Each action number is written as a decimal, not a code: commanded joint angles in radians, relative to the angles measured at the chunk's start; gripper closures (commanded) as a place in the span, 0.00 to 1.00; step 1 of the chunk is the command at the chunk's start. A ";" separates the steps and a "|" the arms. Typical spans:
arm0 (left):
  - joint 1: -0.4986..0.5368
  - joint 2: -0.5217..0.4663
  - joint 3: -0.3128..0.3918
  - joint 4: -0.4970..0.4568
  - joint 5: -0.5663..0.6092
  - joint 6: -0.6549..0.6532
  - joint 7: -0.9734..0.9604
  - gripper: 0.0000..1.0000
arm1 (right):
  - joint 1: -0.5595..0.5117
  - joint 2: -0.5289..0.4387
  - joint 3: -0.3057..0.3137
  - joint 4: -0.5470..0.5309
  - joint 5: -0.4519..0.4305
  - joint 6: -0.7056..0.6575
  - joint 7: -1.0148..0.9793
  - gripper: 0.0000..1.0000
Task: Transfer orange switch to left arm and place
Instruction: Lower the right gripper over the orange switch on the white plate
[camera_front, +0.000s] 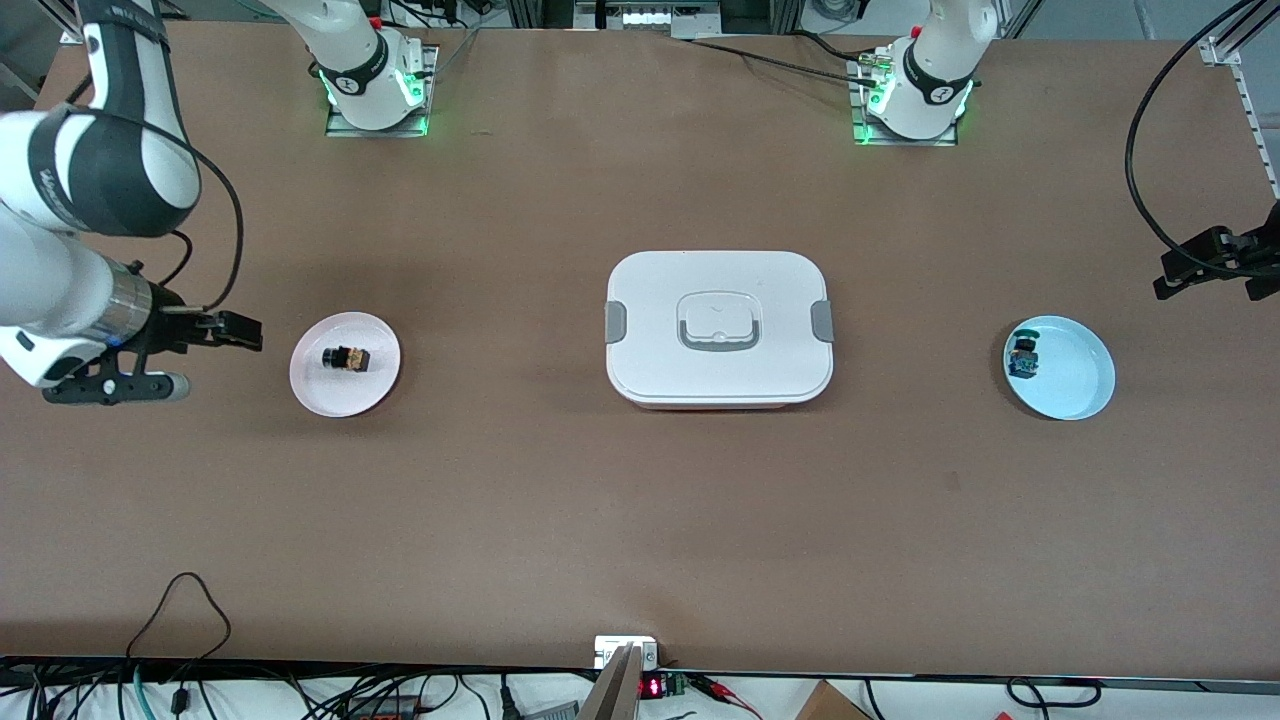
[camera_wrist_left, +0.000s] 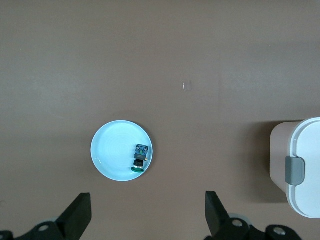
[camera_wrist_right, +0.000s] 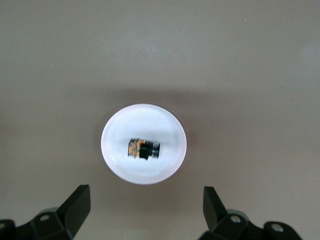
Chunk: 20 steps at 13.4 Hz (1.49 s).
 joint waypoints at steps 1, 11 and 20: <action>0.000 0.012 -0.003 0.030 0.012 -0.019 0.011 0.00 | 0.003 0.003 0.004 -0.062 0.012 0.091 0.010 0.00; 0.000 0.013 -0.003 0.030 0.012 -0.017 0.010 0.00 | 0.038 0.038 0.006 -0.321 0.012 0.456 0.010 0.00; -0.001 0.012 -0.004 0.031 0.012 -0.016 0.011 0.00 | 0.055 0.115 0.004 -0.370 0.013 0.495 0.003 0.00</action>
